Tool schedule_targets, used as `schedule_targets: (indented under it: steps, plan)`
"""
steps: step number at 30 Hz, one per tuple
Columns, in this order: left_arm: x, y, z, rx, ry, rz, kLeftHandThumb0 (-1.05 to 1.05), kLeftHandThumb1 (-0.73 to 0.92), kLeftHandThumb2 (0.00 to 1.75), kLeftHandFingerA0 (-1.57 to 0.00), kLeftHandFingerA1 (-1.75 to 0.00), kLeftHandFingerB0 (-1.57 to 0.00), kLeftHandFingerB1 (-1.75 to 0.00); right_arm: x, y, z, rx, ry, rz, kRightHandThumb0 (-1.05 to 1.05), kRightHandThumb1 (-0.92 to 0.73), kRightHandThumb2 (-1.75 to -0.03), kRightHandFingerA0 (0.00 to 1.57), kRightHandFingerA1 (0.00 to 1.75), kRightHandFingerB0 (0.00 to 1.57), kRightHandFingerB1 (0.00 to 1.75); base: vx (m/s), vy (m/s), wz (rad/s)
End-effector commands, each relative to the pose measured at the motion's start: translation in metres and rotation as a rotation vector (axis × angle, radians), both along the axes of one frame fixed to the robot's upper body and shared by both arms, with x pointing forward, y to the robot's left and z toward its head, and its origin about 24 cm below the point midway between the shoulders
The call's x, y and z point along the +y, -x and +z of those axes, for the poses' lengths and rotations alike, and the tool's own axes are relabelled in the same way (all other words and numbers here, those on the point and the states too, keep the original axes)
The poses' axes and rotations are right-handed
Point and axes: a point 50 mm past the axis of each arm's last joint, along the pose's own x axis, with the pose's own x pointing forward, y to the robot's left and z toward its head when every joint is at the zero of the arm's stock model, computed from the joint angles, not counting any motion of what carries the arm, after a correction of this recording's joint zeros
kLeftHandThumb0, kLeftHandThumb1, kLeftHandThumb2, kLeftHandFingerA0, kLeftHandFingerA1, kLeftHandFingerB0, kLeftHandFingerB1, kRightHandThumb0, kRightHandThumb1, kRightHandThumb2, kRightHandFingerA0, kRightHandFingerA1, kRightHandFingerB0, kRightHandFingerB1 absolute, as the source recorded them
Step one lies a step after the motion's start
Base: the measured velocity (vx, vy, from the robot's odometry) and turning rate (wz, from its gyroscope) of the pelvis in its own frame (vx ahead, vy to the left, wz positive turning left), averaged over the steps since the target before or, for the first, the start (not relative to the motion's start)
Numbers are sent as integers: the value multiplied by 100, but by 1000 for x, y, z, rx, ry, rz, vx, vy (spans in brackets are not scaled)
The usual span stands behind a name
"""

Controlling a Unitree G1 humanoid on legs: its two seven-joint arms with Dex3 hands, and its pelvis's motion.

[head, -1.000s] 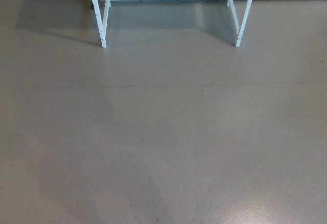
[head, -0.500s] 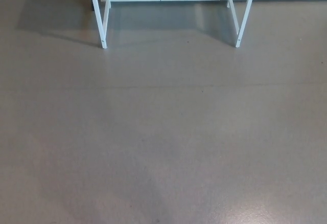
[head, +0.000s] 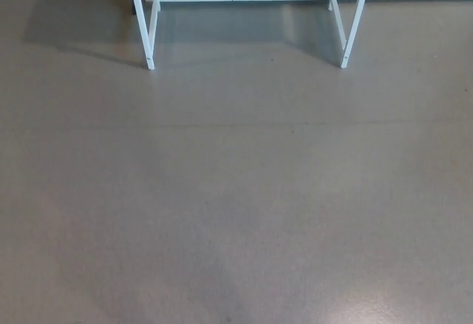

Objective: The robot walks towards a desk on which an eraser is kept on the left hand side and a container is kept on the right hand side. The robot picks up the eraser using its left hand and places it in the container.

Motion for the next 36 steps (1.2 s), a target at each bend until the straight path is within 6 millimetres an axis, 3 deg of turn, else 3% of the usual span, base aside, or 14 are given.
schedule_targets:
  steps: [1,9,19,36]
  plan:
    - [4,-6,6,-49,-33,-23,-17,61,57,-48,-48,-42,-40,-2,-3,4,-27,21,16,-37,-52,-55,65,61,44,51,0,0,0]
    - [5,-8,6,-64,-34,-33,-17,61,58,-49,-49,-42,-41,-3,-5,3,-29,27,26,-38,-52,-55,68,62,46,52,1,49,1]
    - [8,-8,4,-60,-36,-27,-18,61,58,-51,-49,-44,-41,-1,-7,3,-29,38,47,-38,-53,-55,71,61,49,52,156,283,-13]
    - [9,-10,6,-68,-56,-43,-18,64,58,-56,-49,-47,-42,4,-8,4,-16,29,56,-38,-51,-55,71,62,51,51,175,-138,12]
